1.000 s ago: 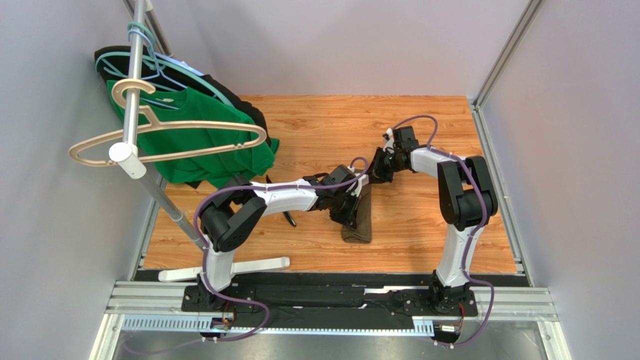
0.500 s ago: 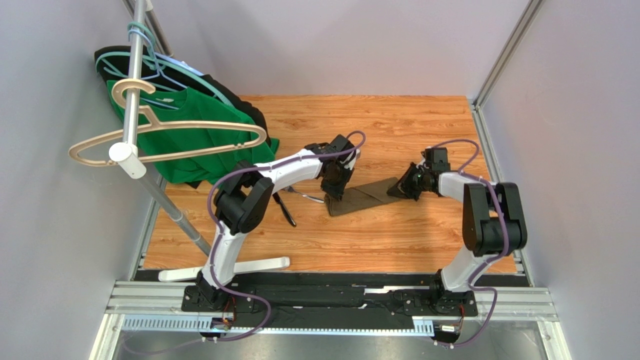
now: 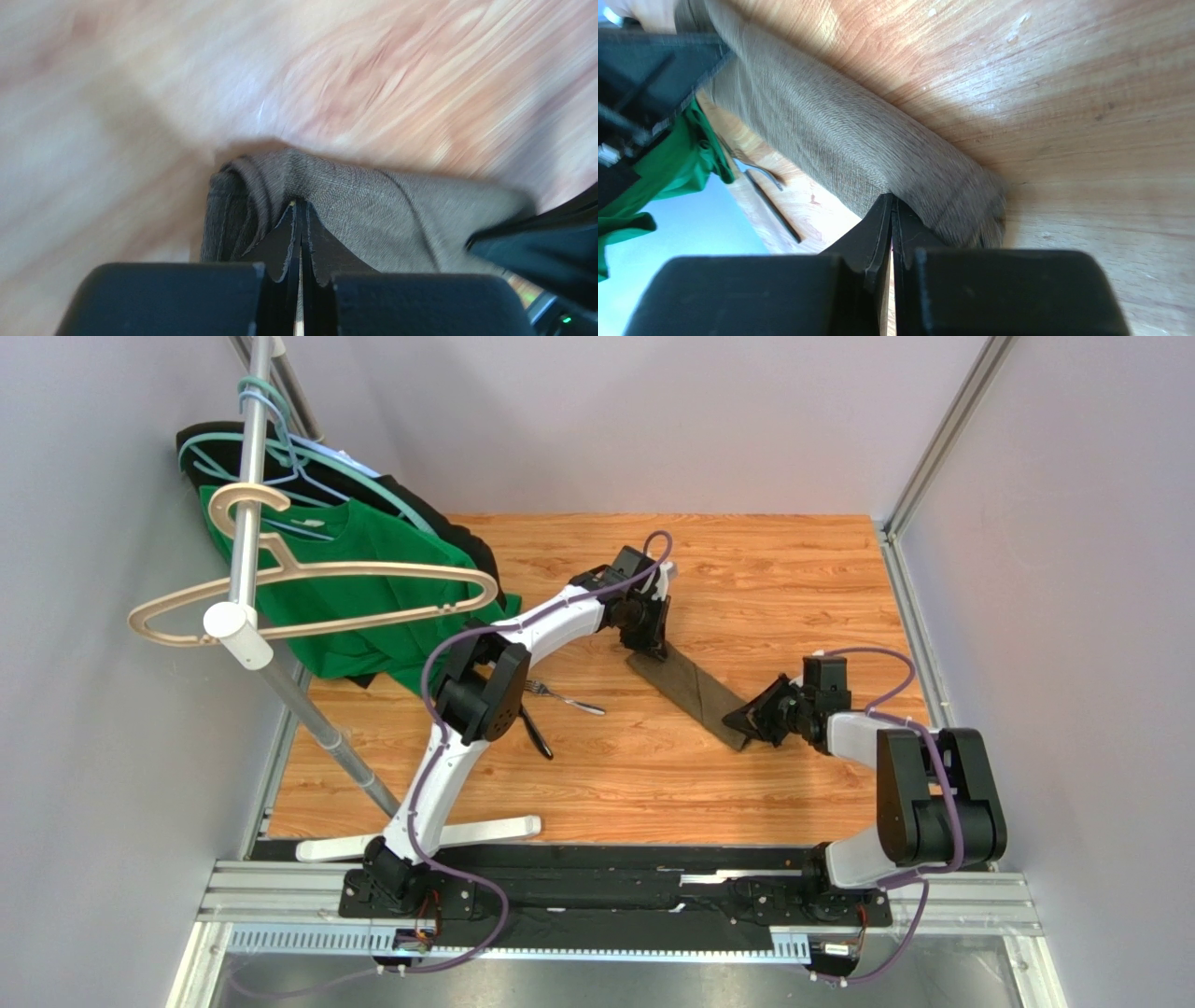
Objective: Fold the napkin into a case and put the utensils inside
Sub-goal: Rotate the 2/3-rectangle-folded napkin into a folded napkin.
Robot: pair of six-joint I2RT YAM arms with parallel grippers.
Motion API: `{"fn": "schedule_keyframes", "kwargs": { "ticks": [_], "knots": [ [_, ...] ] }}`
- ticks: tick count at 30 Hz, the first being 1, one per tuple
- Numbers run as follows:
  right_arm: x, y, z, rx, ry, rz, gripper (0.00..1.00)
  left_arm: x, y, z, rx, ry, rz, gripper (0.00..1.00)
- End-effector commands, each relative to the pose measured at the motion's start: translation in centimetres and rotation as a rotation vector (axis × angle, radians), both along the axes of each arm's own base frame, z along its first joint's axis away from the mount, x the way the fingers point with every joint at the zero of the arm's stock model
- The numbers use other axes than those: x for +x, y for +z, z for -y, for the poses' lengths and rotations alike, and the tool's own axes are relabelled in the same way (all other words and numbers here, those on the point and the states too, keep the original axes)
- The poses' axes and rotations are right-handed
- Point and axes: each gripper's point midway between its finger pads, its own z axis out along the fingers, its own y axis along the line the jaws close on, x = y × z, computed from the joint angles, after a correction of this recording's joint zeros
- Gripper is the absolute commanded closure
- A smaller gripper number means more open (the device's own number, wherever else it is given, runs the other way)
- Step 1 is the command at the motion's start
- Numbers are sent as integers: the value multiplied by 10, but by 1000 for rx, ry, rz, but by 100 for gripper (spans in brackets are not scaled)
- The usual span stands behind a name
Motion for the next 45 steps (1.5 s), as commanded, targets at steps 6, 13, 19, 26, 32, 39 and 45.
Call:
{"fn": "schedule_keyframes", "kwargs": {
  "ticks": [6,13,19,26,32,39,45],
  "knots": [
    [-4,-18,12,-36,-71,-21,94,36,18,86,-434,-26,-29,100],
    [13,-8,42,-180,-73,49,94,51,50,92,-419,-30,69,100],
    [31,18,46,-289,49,122,91,35,98,62,-341,-33,167,69],
    [31,97,26,-480,170,311,47,-11,213,20,-348,-61,330,28],
    [41,133,-62,-419,473,604,34,-83,275,-21,-425,-55,330,28],
    [50,117,-179,-372,920,811,32,-208,349,-107,-547,-148,446,31],
    [59,90,-259,-470,1197,837,34,-263,352,-135,-598,-230,423,30]
  ]
}}
